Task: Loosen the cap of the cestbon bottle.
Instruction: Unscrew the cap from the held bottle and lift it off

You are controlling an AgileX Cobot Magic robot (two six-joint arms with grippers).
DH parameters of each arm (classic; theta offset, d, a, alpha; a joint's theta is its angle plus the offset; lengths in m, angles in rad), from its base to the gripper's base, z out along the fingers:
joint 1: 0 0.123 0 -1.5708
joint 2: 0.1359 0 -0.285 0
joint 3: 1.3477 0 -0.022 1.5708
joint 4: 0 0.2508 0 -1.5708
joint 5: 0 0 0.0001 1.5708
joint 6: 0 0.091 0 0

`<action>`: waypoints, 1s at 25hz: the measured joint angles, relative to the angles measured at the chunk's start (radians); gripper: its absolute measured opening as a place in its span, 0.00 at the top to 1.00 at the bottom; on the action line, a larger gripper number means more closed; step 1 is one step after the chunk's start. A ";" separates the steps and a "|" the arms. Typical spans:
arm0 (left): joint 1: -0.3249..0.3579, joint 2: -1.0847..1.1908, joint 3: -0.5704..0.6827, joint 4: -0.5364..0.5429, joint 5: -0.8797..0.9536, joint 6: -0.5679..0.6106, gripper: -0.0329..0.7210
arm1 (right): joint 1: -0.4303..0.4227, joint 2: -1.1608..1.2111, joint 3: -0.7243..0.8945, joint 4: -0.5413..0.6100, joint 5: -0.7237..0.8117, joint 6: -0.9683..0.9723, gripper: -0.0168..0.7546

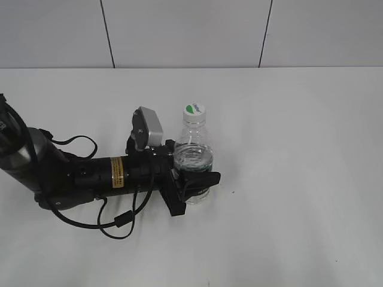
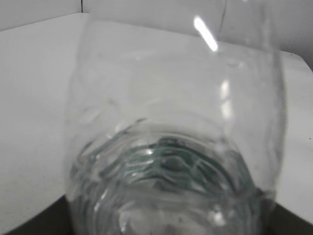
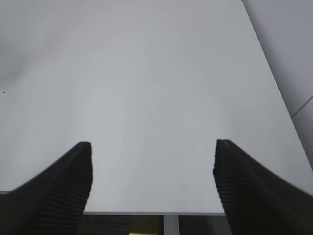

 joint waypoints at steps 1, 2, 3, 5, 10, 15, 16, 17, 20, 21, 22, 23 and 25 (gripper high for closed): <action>0.000 0.000 0.000 0.000 0.000 0.000 0.42 | 0.000 0.000 0.000 0.000 0.000 0.000 0.21; 0.000 0.000 0.000 0.000 0.000 0.000 0.42 | 0.000 0.000 0.000 0.000 0.000 0.000 0.21; 0.000 0.000 0.000 0.000 0.000 0.000 0.42 | 0.000 0.000 0.000 0.000 0.000 0.000 0.21; 0.000 0.000 0.000 0.000 0.000 0.000 0.42 | 0.000 0.000 0.000 0.000 0.000 0.000 0.21; 0.000 0.000 0.000 0.000 0.000 0.000 0.42 | 0.000 0.000 0.000 0.000 0.000 0.000 0.21; 0.000 0.000 0.000 0.003 0.000 0.000 0.42 | 0.000 0.000 0.000 0.000 0.000 0.000 0.21; 0.000 0.000 0.000 0.003 0.000 0.001 0.42 | 0.000 0.000 0.000 0.000 0.000 0.000 0.21; 0.000 0.000 0.000 0.003 0.000 0.001 0.42 | 0.000 0.000 0.000 0.000 0.000 0.000 0.21; 0.000 0.000 0.000 0.003 0.000 0.001 0.42 | 0.000 0.000 0.000 0.000 0.000 0.003 0.21; 0.000 0.000 0.000 0.003 0.000 0.001 0.42 | 0.000 0.000 0.000 0.000 0.000 0.004 0.21; 0.000 0.000 0.000 0.003 0.000 0.001 0.42 | 0.000 0.000 0.000 0.000 0.000 0.005 0.21; 0.000 0.000 0.000 0.003 0.000 0.001 0.42 | 0.000 0.000 0.000 0.000 0.000 0.007 0.21; 0.000 0.000 0.000 0.001 0.000 0.001 0.42 | 0.000 0.007 -0.004 0.000 0.000 0.007 0.21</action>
